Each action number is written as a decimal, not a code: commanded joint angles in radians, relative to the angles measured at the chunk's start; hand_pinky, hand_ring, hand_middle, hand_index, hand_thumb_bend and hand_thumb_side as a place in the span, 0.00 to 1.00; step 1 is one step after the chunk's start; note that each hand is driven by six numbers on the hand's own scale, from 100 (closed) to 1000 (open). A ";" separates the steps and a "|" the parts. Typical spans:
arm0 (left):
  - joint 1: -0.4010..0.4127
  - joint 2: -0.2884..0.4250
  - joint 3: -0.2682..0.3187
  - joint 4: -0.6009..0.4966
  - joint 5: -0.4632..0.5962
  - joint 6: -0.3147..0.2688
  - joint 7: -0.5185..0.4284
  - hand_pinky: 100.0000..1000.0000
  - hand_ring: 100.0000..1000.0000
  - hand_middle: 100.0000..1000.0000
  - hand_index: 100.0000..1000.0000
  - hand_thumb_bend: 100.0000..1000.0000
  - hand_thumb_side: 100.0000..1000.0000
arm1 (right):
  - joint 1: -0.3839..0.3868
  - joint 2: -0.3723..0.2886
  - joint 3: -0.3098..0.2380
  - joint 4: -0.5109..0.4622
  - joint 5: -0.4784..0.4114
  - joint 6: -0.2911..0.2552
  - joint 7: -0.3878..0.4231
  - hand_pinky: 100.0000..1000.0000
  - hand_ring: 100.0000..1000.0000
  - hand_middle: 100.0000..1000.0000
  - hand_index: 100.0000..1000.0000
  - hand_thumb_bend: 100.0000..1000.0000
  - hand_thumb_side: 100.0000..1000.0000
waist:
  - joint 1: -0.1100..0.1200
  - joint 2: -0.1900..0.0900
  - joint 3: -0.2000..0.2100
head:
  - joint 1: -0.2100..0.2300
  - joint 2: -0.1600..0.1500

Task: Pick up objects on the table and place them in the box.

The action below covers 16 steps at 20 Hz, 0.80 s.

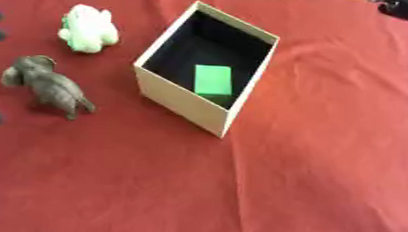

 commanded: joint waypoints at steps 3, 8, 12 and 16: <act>-0.080 0.039 -0.042 0.030 -0.010 -0.036 -0.154 0.73 0.88 0.80 0.84 0.69 0.82 | -0.003 -0.002 -0.022 -0.020 -0.014 0.008 -0.011 0.82 0.79 0.62 1.00 0.00 0.81 | 0.005 -0.030 -0.002 | 0.009 0.010; -0.159 0.012 -0.087 0.095 -0.043 -0.077 -0.211 0.72 0.88 0.80 0.84 0.68 0.73 | -0.003 0.017 -0.021 -0.020 -0.017 0.013 -0.008 0.82 0.78 0.62 1.00 0.00 0.81 | 0.006 -0.033 -0.004 | 0.014 0.011; -0.196 -0.014 -0.108 0.145 -0.057 -0.094 -0.199 0.70 0.86 0.81 0.83 0.49 0.44 | 0.000 0.028 -0.023 -0.020 -0.014 0.022 -0.004 0.82 0.78 0.61 1.00 0.00 0.81 | 0.005 -0.032 -0.005 | 0.016 0.010; -0.216 -0.036 -0.121 0.165 -0.077 -0.096 -0.176 0.69 0.85 0.81 0.83 0.44 0.34 | 0.002 0.036 -0.024 -0.020 -0.012 0.028 -0.002 0.82 0.78 0.61 1.00 0.00 0.81 | 0.004 -0.030 -0.007 | 0.017 0.008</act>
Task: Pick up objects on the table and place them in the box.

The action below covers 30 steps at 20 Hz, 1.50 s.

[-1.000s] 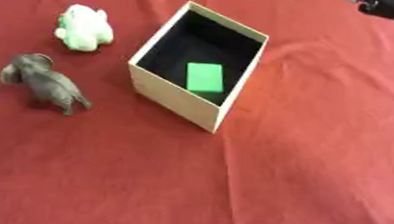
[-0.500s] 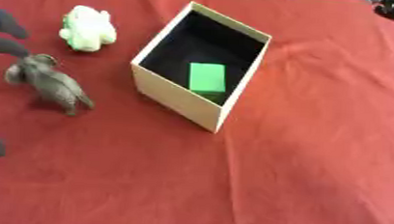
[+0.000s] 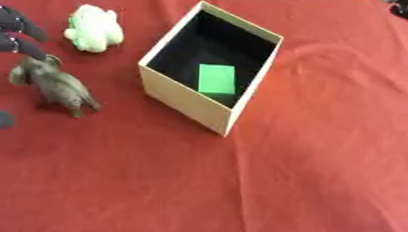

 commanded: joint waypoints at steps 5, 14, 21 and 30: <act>-0.049 -0.020 -0.017 0.047 -0.032 -0.007 0.038 0.66 0.83 0.80 0.82 0.39 0.25 | -0.010 -0.004 -0.017 -0.020 0.002 0.009 0.003 0.82 0.78 0.61 1.00 0.00 0.81 | 0.002 -0.020 -0.006 | 0.008 -0.003; -0.080 -0.064 -0.043 0.148 -0.102 -0.024 0.053 0.66 0.83 0.82 0.83 0.42 0.28 | -0.016 0.012 -0.019 -0.020 0.001 0.014 0.005 0.82 0.78 0.61 1.00 0.00 0.81 | 0.002 -0.014 -0.017 | 0.020 -0.011; -0.090 -0.091 -0.050 0.238 -0.197 -0.048 0.081 0.67 0.83 0.83 0.82 0.44 0.30 | -0.021 0.026 -0.021 -0.020 -0.005 0.016 0.005 0.81 0.77 0.61 1.00 0.00 0.81 | 0.001 -0.009 -0.024 | 0.027 -0.020; -0.099 -0.132 -0.058 0.328 -0.244 -0.065 0.113 0.66 0.81 0.80 0.80 0.37 0.28 | -0.025 0.048 -0.026 -0.020 -0.011 0.020 0.001 0.81 0.77 0.60 1.00 0.00 0.81 | -0.002 -0.001 -0.035 | 0.035 -0.032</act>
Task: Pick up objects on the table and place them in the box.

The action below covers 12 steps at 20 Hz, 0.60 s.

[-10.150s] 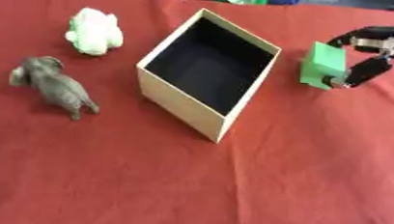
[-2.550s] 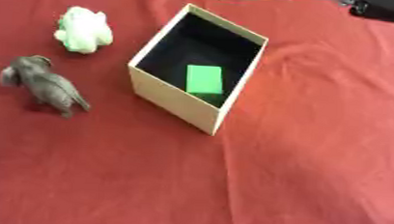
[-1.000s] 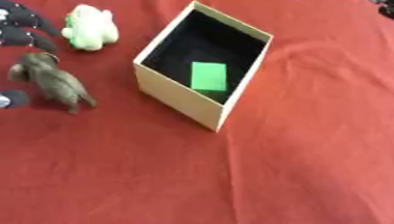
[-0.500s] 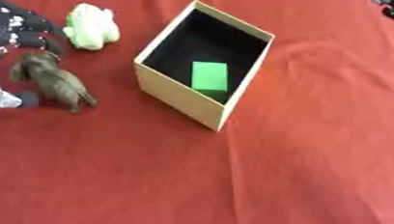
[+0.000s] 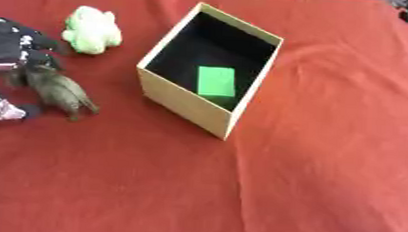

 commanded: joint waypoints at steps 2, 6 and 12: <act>-0.022 -0.001 0.003 0.038 -0.025 -0.006 0.023 0.65 0.80 0.78 0.79 0.34 0.28 | -0.015 -0.007 -0.016 -0.020 -0.009 0.005 -0.005 0.81 0.77 0.60 1.00 0.00 0.81 | -0.001 -0.015 -0.003 | 0.006 -0.015; -0.025 -0.014 0.001 0.063 -0.031 -0.011 0.039 0.65 0.79 0.76 0.77 0.29 0.25 | -0.013 -0.001 -0.020 -0.020 -0.010 0.011 -0.005 0.81 0.77 0.60 1.00 0.00 0.81 | -0.002 -0.011 -0.004 | 0.009 -0.017; -0.029 -0.035 0.009 0.103 -0.052 0.006 0.077 0.54 0.68 0.58 0.63 0.16 0.09 | -0.010 0.008 -0.023 -0.020 -0.014 0.011 -0.005 0.81 0.77 0.60 1.00 0.00 0.81 | -0.004 -0.008 -0.008 | 0.015 -0.022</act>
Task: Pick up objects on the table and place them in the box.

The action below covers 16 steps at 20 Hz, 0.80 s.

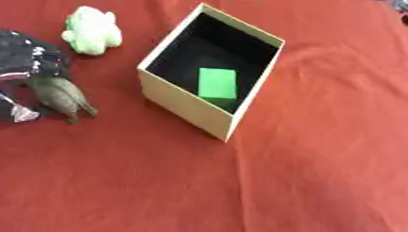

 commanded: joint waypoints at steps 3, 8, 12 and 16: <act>-0.017 0.011 0.013 0.019 -0.005 0.020 0.051 0.46 0.58 0.52 0.54 0.11 0.00 | -0.006 -0.013 -0.017 -0.020 -0.007 0.006 -0.004 0.81 0.77 0.60 1.00 0.00 0.81 | -0.001 -0.019 -0.001 | 0.003 -0.012; -0.015 0.019 0.012 0.003 0.009 0.033 0.078 0.38 0.48 0.47 0.48 0.04 0.00 | 0.001 -0.010 -0.019 -0.020 -0.010 0.011 -0.005 0.81 0.77 0.60 1.00 0.00 0.81 | 0.001 -0.021 0.004 | -0.001 -0.011; -0.015 0.036 0.011 -0.043 0.020 0.041 0.067 0.34 0.46 0.45 0.46 0.05 0.00 | 0.007 -0.010 -0.021 -0.020 -0.011 0.012 -0.004 0.81 0.77 0.59 1.00 0.00 0.81 | 0.004 -0.024 0.011 | -0.007 -0.009; -0.025 0.047 0.016 -0.096 0.039 0.059 0.030 0.33 0.45 0.45 0.45 0.08 0.00 | 0.013 -0.010 -0.023 -0.020 -0.014 0.009 0.000 0.81 0.77 0.59 1.00 0.00 0.81 | 0.010 -0.029 0.018 | -0.018 -0.006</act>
